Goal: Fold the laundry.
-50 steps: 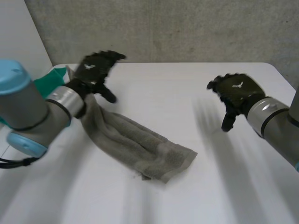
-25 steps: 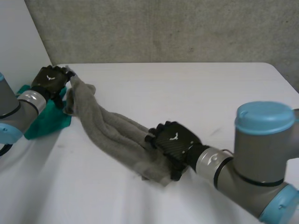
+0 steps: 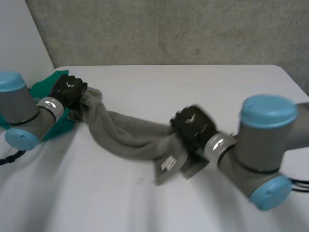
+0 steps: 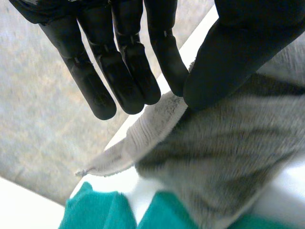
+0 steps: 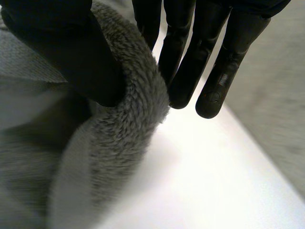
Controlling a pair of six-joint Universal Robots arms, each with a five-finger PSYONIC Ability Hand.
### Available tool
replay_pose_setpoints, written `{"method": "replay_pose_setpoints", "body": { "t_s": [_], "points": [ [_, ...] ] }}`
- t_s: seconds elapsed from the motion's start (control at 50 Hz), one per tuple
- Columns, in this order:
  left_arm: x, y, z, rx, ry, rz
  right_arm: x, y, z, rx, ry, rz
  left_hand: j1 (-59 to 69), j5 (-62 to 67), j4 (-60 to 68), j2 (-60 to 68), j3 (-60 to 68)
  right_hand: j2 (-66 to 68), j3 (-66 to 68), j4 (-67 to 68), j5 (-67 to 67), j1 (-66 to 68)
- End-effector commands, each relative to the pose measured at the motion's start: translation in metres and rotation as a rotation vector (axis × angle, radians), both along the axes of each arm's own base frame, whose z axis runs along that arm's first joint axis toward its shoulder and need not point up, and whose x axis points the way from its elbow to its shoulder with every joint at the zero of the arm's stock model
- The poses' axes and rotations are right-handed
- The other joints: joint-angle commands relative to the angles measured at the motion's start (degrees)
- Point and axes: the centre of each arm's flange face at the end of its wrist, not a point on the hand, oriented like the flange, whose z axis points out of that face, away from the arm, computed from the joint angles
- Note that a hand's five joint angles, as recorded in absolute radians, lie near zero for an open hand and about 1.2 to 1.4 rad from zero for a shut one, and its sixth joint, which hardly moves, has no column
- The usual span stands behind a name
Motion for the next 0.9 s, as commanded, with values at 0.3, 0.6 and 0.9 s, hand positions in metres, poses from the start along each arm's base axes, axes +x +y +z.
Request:
{"method": "replay_pose_setpoints", "body": {
  "t_s": [0.3, 0.6, 0.9],
  "points": [
    [-0.01, 0.15, 0.135, -0.035, 0.292, -0.08, -0.07, -0.062, 0.098, -0.004, -0.031, -0.235, 13.9, 14.2, 11.7, 11.9, 12.1, 14.5, 12.4, 12.2, 14.6, 24.8],
    [-0.044, 0.099, 0.058, 0.167, 0.241, -0.075, -0.065, -0.137, 0.05, -0.001, 0.056, -0.382, -46.8, -46.5, -49.0, -48.8, -48.6, -55.5, -57.6, -57.8, -55.4, -45.2],
    [-0.022, 0.039, 0.009, 0.068, 0.064, -0.016, -0.08, -0.06, 0.07, 0.059, 0.05, -0.285, -50.3, -50.0, -52.6, -52.4, -52.1, -55.5, -57.6, -57.8, -55.4, -45.2]
  ]
}}
